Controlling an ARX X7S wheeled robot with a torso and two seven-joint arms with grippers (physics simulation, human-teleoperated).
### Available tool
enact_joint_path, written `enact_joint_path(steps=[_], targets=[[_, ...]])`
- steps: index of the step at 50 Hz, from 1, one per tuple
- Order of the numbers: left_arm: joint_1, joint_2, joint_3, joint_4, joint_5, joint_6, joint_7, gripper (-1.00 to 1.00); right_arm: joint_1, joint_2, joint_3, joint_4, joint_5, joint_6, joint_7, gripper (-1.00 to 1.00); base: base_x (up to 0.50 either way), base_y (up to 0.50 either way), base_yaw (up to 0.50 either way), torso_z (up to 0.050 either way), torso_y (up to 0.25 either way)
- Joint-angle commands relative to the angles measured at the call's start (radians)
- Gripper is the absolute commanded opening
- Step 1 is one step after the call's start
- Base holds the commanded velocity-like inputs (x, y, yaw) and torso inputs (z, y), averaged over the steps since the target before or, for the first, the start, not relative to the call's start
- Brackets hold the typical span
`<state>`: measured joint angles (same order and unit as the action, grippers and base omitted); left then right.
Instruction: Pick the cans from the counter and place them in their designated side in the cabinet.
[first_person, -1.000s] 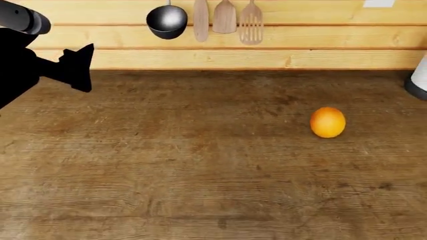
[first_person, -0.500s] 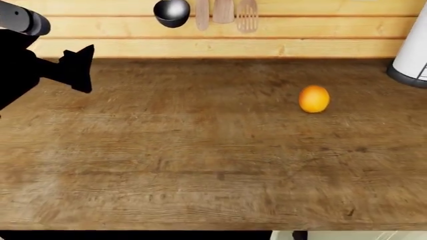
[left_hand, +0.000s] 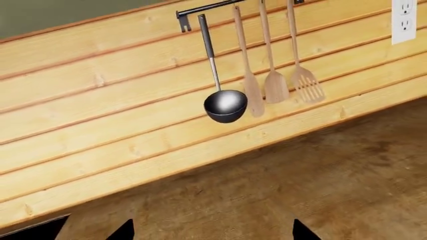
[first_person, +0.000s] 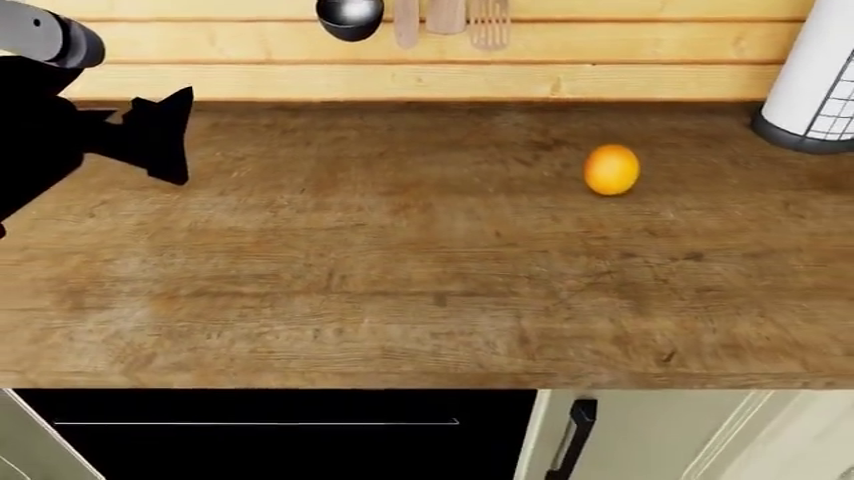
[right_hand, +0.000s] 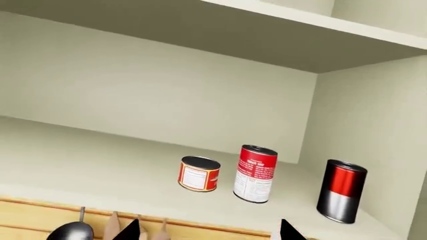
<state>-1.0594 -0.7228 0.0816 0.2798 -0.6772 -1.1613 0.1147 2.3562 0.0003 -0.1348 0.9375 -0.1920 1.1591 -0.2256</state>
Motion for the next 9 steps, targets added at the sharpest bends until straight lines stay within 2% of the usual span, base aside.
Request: enact_joint_path(steps=[1, 9], targets=[[-0.016, 0.004, -0.008, 0.01, -0.016, -0.022, -0.01, 1.0, 0.0, 0.0, 0.018, 0.041, -0.03, -0.037, -0.041, 1.0, -0.18, 0.0, 0.0, 0.0, 0.0], [-0.019, 0.009, -0.013, 0.001, -0.017, -0.016, -0.013, 1.0, 0.0, 0.001, 0.035, 0.078, -0.074, -0.079, -0.08, 1.0, -0.17, 0.0, 0.0, 0.0, 0.0]])
